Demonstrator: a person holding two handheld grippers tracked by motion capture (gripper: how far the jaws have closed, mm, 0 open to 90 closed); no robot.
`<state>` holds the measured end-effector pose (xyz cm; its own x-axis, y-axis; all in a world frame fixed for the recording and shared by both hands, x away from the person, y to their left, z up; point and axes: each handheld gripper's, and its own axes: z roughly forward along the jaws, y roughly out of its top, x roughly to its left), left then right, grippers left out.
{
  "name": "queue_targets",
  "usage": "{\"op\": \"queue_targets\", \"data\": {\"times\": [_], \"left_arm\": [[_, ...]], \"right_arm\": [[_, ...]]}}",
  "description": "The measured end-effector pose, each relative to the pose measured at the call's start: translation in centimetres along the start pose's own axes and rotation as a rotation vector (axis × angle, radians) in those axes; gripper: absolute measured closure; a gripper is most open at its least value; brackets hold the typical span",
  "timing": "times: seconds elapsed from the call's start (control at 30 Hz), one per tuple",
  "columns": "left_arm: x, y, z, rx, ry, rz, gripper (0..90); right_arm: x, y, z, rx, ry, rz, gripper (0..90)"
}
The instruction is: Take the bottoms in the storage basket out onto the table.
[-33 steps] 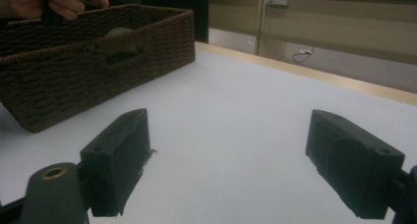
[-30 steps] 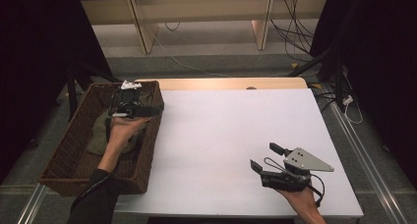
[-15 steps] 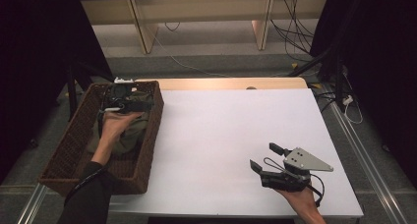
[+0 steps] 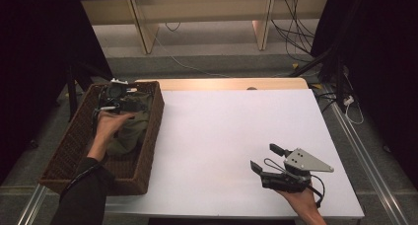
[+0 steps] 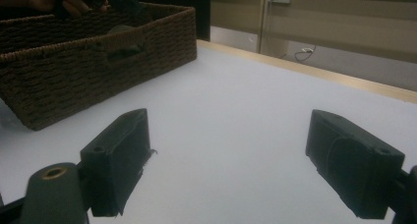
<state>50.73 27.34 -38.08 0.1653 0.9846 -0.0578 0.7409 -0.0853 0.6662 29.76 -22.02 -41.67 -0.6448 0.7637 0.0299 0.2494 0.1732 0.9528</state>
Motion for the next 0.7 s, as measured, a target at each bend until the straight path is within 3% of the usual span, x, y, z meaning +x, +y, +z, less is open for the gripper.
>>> {"op": "queue_targets", "data": {"times": [0.33,0.7], "left_arm": [[1.2,-0.9,2.1,0.138,0.037,-0.034,0.1],[2.4,-1.7,4.3,0.253,0.068,-0.061,0.0]], "right_arm": [[0.1,-0.1,0.2,0.008,0.011,-0.001,17.9],[0.1,-0.1,0.4,0.008,0.016,-0.002,18.0]]}}
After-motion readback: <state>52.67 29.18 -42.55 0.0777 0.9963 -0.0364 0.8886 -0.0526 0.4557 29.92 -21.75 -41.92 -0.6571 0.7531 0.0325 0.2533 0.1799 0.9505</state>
